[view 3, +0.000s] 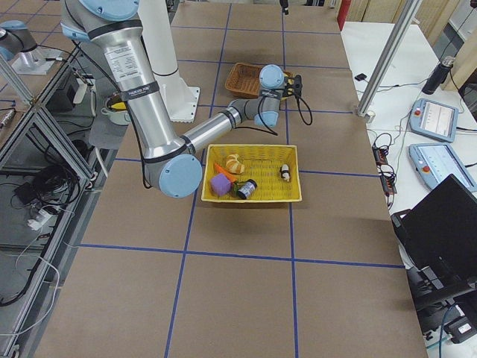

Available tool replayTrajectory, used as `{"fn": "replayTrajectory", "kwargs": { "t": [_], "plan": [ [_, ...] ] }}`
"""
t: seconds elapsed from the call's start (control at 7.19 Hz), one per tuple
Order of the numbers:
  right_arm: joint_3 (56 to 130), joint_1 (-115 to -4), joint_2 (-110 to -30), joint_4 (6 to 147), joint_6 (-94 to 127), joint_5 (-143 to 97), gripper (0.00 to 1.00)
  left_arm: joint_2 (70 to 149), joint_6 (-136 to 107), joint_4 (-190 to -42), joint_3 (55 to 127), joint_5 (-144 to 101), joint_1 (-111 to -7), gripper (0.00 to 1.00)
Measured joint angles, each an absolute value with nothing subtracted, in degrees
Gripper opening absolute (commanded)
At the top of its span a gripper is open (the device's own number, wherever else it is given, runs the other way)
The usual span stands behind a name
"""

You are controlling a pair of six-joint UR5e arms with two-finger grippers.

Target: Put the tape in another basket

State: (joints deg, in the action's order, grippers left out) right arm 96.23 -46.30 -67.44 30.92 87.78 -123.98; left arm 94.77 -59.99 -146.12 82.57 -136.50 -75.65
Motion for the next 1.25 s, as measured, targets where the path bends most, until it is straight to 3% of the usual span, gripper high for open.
{"fn": "replayTrajectory", "kwargs": {
  "t": [0.7, 1.25],
  "plan": [
    [98.2, -35.6, -66.9, 11.6, 109.2, -111.7, 0.00, 102.4, -119.5, -176.3, 83.0, -136.4, -66.2, 0.98],
    [100.6, -32.3, -64.2, 9.8, 110.2, -110.9, 0.00, 107.6, -136.9, -184.4, 88.6, -135.2, -59.7, 0.98]
  ]
}}
